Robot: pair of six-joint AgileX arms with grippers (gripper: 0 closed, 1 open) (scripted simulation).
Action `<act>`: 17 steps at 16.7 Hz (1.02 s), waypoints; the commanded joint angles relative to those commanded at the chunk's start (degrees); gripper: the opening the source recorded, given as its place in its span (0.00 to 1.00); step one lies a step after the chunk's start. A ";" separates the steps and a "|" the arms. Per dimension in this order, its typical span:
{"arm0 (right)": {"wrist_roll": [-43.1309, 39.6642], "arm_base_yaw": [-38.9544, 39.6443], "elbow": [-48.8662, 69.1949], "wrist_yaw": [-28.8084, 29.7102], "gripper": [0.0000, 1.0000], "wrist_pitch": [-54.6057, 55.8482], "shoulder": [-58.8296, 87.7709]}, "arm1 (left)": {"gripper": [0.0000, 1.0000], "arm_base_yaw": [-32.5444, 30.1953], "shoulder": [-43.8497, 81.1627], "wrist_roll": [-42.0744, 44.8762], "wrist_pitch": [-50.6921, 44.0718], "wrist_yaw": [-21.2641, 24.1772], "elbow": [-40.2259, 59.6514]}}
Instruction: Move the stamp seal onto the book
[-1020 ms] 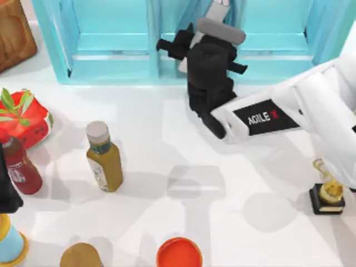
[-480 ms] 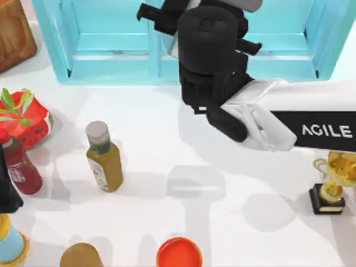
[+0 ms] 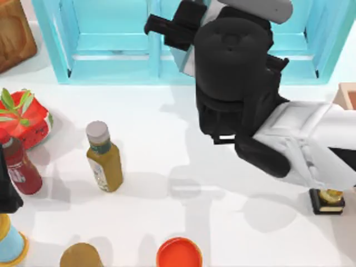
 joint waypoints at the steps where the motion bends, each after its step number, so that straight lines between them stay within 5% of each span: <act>1: 0.00 0.00 0.00 0.00 0.00 0.00 0.00 | 1.00 0.00 0.00 0.00 0.00 0.00 0.00; 9: -9.15 -0.71 -3.10 -2.67 0.00 2.67 1.12 | 1.00 0.00 0.00 0.00 0.00 0.00 0.00; 17: -53.45 -3.12 -16.46 -13.63 0.00 11.94 2.05 | 1.00 0.00 0.00 0.00 0.00 0.00 0.00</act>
